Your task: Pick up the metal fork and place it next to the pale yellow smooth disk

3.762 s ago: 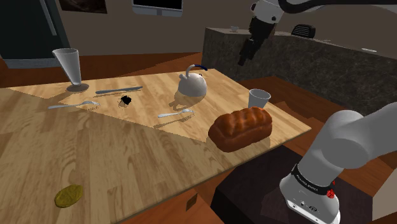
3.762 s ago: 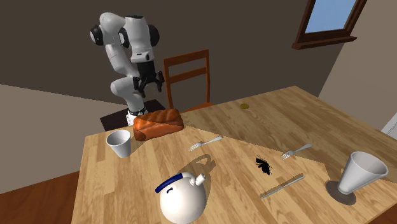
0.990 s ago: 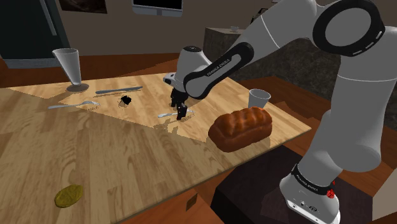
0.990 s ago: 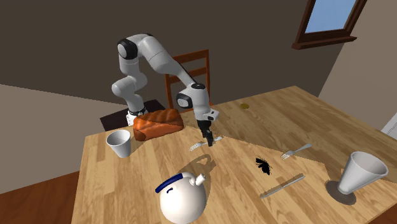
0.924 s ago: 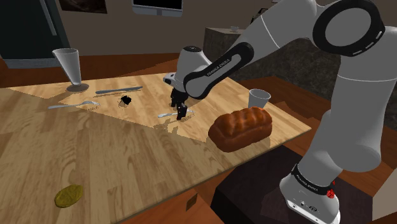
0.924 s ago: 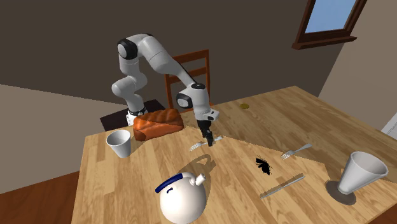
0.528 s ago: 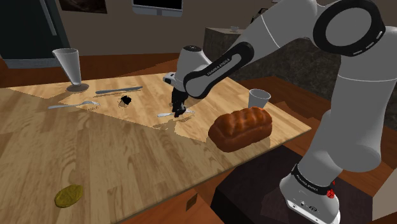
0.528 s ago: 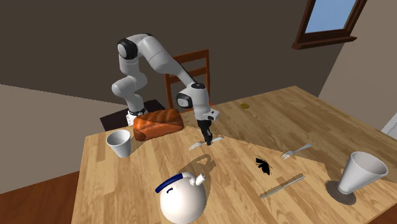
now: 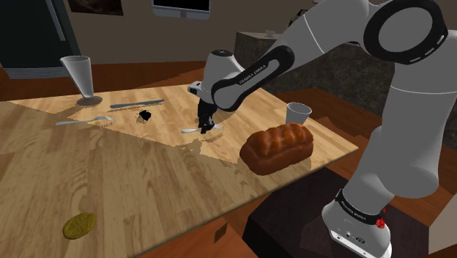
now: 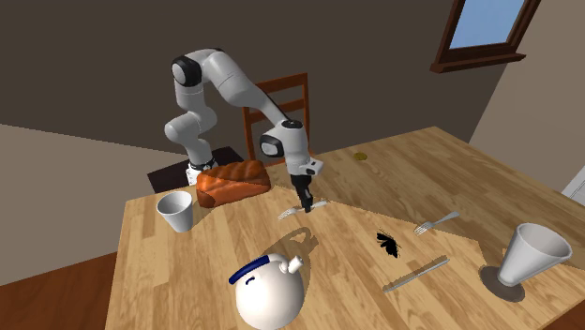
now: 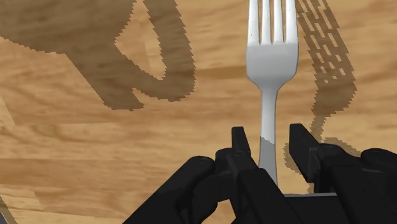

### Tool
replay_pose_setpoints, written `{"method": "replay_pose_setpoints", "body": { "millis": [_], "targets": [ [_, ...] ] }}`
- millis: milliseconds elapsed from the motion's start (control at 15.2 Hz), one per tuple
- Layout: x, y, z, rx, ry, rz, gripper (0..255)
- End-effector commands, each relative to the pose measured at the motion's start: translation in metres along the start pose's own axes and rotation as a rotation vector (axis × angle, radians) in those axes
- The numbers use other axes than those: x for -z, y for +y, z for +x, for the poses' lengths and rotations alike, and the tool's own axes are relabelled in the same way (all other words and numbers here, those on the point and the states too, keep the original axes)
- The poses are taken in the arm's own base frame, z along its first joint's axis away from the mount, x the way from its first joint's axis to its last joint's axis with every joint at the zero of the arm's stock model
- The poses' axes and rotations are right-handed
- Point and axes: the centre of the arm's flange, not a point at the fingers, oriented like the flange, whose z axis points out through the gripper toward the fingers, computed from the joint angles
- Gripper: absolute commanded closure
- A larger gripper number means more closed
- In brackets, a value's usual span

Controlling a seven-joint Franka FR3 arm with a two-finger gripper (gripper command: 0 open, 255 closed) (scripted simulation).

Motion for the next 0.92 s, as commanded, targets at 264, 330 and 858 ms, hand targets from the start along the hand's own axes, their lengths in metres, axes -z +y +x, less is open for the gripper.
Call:
{"method": "replay_pose_setpoints", "body": {
  "millis": [264,330,858],
  "targets": [
    [0.031,0.007,0.003,0.0,0.0,0.0,255],
    [0.036,0.008,0.004,0.0,0.0,0.0,255],
    [0.077,0.016,0.008,0.0,0.0,0.0,255]
  ]
}}
